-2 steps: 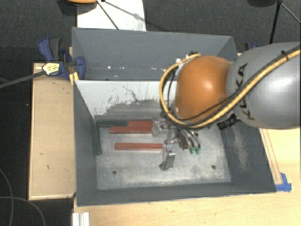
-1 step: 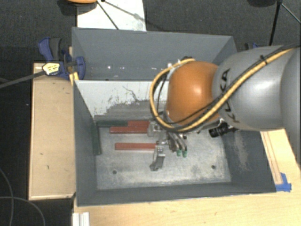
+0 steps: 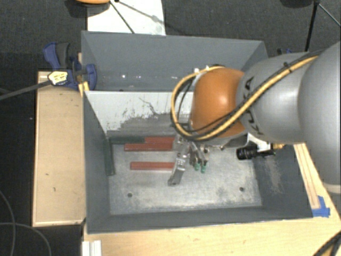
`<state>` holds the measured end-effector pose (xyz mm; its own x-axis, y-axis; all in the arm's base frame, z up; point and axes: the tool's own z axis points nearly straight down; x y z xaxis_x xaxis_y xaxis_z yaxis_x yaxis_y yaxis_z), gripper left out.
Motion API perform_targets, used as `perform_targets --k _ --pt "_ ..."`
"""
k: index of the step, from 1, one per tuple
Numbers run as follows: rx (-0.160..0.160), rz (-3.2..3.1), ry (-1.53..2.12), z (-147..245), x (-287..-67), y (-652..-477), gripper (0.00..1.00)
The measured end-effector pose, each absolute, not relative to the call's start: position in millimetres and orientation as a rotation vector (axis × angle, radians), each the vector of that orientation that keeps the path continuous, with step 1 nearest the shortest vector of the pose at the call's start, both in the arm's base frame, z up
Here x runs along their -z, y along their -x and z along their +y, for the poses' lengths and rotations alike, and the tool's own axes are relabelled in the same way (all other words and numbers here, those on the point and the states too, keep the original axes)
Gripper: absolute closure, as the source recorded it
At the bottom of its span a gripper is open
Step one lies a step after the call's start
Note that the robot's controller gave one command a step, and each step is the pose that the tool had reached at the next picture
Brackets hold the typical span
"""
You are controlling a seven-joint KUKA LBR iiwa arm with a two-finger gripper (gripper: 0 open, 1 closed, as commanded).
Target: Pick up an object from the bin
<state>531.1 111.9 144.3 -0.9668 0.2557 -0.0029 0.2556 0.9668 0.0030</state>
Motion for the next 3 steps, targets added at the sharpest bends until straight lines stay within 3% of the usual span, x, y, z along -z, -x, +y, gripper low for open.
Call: perform_targets --k 1,2,3 --pt "-0.001 3.135 -0.169 105.9 -110.8 -540.9 0.00" --pt "0.000 3.127 -0.296 105.6 -90.3 -541.0 0.00" --pt "-0.002 3.102 -0.480 99.4 -70.6 -552.4 1.00"
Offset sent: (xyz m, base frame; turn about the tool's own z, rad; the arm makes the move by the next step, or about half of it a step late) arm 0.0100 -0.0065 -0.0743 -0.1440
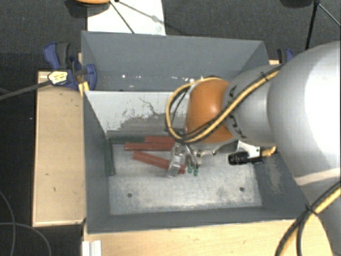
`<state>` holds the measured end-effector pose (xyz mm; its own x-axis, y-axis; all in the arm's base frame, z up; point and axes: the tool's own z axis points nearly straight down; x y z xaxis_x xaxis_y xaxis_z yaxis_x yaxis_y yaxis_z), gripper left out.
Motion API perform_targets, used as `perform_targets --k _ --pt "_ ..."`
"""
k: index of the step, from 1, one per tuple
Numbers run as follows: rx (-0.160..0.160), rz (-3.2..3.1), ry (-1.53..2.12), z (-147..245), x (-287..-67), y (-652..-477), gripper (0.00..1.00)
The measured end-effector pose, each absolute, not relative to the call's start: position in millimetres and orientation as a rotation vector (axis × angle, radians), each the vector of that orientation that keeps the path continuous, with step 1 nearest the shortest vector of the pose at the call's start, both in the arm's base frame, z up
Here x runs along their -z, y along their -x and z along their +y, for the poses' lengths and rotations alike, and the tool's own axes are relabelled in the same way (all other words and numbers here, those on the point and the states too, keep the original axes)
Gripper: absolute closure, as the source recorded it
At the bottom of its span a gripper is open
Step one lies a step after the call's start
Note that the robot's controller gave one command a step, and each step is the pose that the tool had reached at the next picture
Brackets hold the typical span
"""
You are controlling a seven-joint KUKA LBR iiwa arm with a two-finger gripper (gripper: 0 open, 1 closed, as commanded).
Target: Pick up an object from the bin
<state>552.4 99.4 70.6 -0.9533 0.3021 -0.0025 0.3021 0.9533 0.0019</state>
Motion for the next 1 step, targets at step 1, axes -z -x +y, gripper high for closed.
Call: perform_targets --k 1 --pt "-0.002 3.102 -0.481 99.4 -70.6 -552.4 1.00"
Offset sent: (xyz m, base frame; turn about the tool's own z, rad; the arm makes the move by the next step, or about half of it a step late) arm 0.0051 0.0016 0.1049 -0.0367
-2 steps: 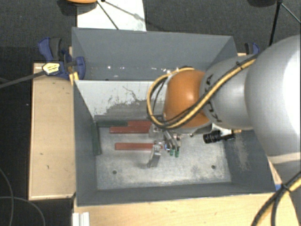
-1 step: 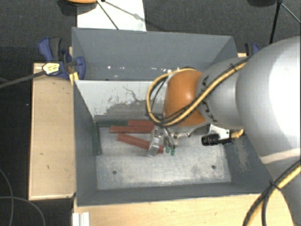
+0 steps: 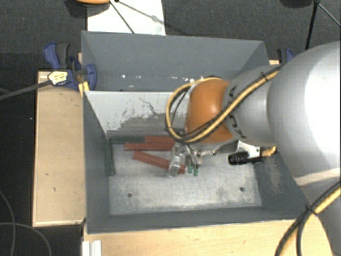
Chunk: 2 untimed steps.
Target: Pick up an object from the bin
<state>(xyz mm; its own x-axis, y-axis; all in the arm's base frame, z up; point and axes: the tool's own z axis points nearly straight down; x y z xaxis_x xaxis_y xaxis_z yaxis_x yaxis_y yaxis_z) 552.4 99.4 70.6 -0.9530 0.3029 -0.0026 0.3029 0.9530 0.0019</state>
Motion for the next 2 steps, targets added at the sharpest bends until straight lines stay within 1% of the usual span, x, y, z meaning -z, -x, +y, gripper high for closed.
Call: perform_targets --k 1,2 --pt "-0.001 3.111 -0.428 100.9 -175.9 -558.1 1.00" --pt "-0.002 3.111 -0.429 100.9 -175.9 -558.1 1.00"
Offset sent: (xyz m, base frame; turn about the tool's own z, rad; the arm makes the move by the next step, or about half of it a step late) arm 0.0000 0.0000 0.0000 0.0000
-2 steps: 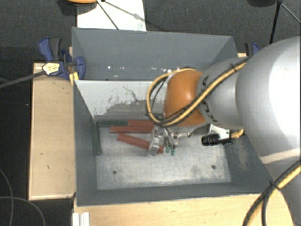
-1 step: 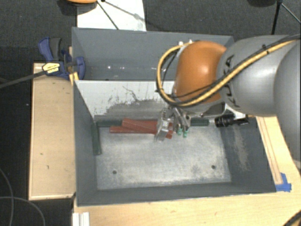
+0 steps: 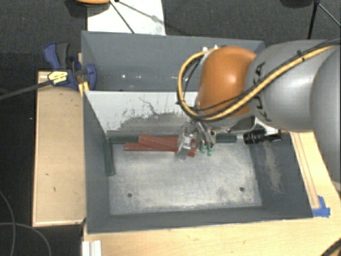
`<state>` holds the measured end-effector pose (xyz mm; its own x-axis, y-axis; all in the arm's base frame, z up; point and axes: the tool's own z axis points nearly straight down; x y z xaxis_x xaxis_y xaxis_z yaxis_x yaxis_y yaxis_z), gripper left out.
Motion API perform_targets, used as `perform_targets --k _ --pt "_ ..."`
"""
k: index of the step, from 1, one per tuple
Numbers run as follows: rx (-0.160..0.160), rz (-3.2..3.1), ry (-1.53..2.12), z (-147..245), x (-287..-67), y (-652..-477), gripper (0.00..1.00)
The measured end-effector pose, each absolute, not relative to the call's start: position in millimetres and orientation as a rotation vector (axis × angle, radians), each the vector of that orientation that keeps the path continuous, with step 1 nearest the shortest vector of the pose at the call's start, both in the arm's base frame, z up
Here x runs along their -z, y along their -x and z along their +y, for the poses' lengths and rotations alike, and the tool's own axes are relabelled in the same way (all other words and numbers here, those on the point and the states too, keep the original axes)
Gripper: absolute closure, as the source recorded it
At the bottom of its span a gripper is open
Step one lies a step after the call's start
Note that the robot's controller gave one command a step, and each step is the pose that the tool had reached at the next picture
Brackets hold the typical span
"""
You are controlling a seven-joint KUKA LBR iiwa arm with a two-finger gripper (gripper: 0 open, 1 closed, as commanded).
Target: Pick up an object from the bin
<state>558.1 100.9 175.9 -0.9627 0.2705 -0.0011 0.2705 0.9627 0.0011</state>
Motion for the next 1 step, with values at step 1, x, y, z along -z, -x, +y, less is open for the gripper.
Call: perform_targets --k 1 --pt "-0.001 3.110 -0.438 93.8 -231.8 -544.5 1.00"
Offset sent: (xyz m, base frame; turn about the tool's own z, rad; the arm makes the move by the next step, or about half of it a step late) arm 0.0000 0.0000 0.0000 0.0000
